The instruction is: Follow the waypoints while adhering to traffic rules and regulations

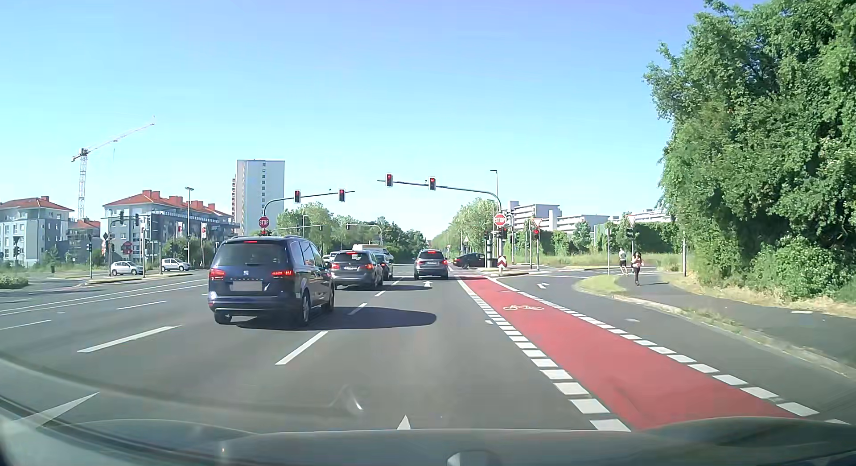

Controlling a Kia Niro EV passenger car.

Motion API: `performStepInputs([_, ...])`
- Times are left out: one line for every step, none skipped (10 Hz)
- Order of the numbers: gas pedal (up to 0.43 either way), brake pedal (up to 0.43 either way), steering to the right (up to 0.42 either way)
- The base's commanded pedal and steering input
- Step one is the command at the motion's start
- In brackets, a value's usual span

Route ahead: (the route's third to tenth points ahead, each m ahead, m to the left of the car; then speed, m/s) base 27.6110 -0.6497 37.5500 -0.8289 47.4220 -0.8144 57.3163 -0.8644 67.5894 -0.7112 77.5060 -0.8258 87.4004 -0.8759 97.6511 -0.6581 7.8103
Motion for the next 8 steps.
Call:
performStepInputs([0.000,0.213,0.000])
performStepInputs([0.000,0.213,0.000])
performStepInputs([0.000,0.213,0.000])
performStepInputs([0.000,0.220,0.000])
performStepInputs([0.000,0.220,-0.001])
performStepInputs([0.000,0.220,-0.001])
performStepInputs([0.000,0.220,0.000])
performStepInputs([0.000,0.220,0.000])
